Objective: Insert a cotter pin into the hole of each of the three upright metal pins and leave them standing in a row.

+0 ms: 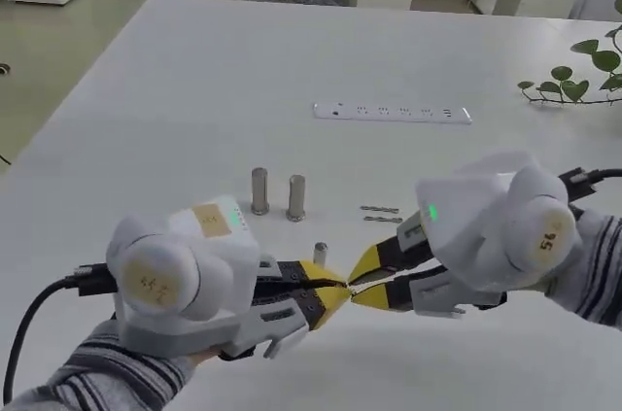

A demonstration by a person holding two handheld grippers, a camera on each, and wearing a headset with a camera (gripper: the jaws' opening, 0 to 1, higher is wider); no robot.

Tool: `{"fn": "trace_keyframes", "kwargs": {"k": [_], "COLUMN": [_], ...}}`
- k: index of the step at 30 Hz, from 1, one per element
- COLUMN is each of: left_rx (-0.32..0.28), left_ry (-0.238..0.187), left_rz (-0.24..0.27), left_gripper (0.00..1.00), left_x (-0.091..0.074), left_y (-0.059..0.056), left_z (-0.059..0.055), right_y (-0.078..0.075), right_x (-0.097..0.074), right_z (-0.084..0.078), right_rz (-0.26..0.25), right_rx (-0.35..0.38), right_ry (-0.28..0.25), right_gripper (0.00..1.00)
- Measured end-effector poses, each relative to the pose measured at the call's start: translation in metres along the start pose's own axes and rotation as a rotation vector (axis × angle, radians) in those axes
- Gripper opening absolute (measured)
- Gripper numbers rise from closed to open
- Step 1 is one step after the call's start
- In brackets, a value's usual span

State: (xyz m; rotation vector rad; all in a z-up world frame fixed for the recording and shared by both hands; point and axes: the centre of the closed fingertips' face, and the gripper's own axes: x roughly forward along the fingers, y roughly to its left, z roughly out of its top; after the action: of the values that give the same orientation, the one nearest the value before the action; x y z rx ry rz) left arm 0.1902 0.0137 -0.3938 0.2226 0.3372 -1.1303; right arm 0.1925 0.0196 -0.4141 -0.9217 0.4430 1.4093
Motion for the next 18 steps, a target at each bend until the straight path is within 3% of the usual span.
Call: {"fn": "trace_keyframes", "kwargs": {"k": [9,18], "left_rx": [0.011,0.018], "left_ry": [-0.013,0.006], "left_rz": [-0.020,-0.014], "left_gripper": [0.00,0.00], "left_x": [-0.0018,-0.0030], "left_y": [-0.0014,0.0019], "left_z": [0.0030,-0.0032], "right_y": [0.0049,0.0037], "right_x": [0.0005,0.0009], "right_z": [0.0029,-0.0004], "right_rz": [0.022,0.022], "right_rx": [0.020,0.018], "right_ry": [-0.016,0.004], "right_gripper": [0.00,0.00]}}
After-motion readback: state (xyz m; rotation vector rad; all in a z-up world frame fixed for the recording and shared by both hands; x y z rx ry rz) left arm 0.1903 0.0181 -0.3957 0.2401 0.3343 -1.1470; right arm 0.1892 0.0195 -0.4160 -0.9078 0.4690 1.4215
